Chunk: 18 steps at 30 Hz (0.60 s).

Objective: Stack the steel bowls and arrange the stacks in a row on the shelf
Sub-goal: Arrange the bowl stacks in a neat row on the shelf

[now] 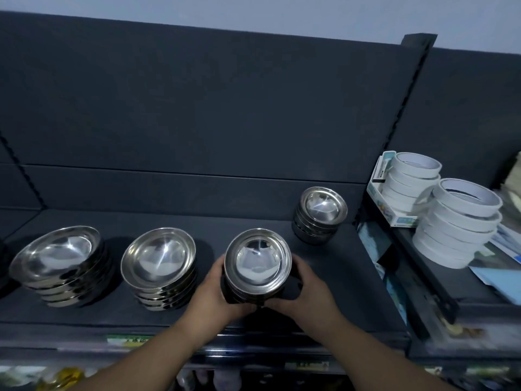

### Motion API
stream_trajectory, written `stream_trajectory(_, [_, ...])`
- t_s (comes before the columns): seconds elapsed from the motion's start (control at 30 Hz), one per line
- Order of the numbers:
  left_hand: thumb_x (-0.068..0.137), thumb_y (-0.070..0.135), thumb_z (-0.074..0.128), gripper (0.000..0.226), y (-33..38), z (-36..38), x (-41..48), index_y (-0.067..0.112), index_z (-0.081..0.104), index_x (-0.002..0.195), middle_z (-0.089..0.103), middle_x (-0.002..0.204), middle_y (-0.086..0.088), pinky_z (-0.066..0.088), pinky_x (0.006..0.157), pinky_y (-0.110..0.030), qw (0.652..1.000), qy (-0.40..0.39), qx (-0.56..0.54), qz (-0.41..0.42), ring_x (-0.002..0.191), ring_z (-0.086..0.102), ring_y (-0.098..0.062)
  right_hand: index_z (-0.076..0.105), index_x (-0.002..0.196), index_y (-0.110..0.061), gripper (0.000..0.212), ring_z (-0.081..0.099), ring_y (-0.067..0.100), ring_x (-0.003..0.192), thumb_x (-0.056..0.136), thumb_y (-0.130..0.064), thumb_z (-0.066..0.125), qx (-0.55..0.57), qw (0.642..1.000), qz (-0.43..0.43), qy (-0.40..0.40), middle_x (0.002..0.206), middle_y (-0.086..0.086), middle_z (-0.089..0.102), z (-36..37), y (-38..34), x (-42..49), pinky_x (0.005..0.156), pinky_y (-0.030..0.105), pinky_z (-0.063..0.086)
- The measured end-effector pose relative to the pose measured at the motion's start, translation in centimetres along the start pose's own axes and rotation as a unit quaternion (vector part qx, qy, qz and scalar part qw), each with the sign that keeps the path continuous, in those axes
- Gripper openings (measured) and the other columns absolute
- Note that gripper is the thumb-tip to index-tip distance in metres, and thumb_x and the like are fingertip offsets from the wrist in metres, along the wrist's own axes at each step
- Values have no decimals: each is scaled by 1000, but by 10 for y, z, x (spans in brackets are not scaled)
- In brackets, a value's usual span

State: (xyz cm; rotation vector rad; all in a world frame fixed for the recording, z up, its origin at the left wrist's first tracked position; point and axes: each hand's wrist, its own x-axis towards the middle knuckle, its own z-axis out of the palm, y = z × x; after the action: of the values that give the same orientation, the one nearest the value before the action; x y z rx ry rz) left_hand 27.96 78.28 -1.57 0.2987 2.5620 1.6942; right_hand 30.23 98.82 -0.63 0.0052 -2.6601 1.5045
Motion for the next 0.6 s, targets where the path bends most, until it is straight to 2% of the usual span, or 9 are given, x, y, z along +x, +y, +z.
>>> stream_trajectory(0.17, [53, 15, 92, 95, 0, 1, -1, 52, 35, 120, 57, 114, 25, 36, 78, 5, 1000, -3, -6, 3, 103, 49, 24, 38, 117, -58, 88, 47, -25, 110, 56, -25, 92, -1, 1000, -2, -10, 114, -39, 54, 2, 3, 2, 86, -4, 36])
stream_trajectory(0.27, [49, 27, 93, 99, 2, -1, 0, 64, 31, 117, 55, 123, 23, 35, 86, 2, 1000, 6, 1, 7, 114, 49, 14, 38, 116, -59, 86, 47, -23, 112, 57, -26, 92, -1, 1000, -6, -17, 115, -38, 54, 1, 2, 3, 87, -4, 36])
stream_trajectory(0.37, [50, 27, 93, 98, 6, -3, -1, 62, 33, 119, 55, 125, 24, 35, 89, 1, 1000, 8, -2, 14, 116, 48, 14, 40, 116, -59, 86, 47, -23, 112, 56, -25, 92, 1, 1000, -15, -18, 114, -39, 55, -2, 0, 4, 87, -5, 34])
stream_trajectory(0.5, [51, 19, 93, 93, 10, -4, 0, 54, 39, 118, 61, 113, 30, 34, 85, 4, 1000, 15, -13, 18, 111, 49, 19, 43, 131, -48, 90, 44, -29, 108, 58, -25, 91, 7, 1000, -26, -12, 113, -40, 54, -5, -4, 2, 83, -8, 32])
stream_trajectory(0.6, [52, 22, 93, 94, 10, -7, 1, 57, 37, 119, 58, 111, 40, 36, 88, 0, 1000, 7, -18, 12, 110, 51, 18, 45, 135, -42, 89, 41, -33, 104, 59, -29, 91, 11, 1000, -26, -11, 111, -40, 53, -7, -6, 2, 80, -9, 30])
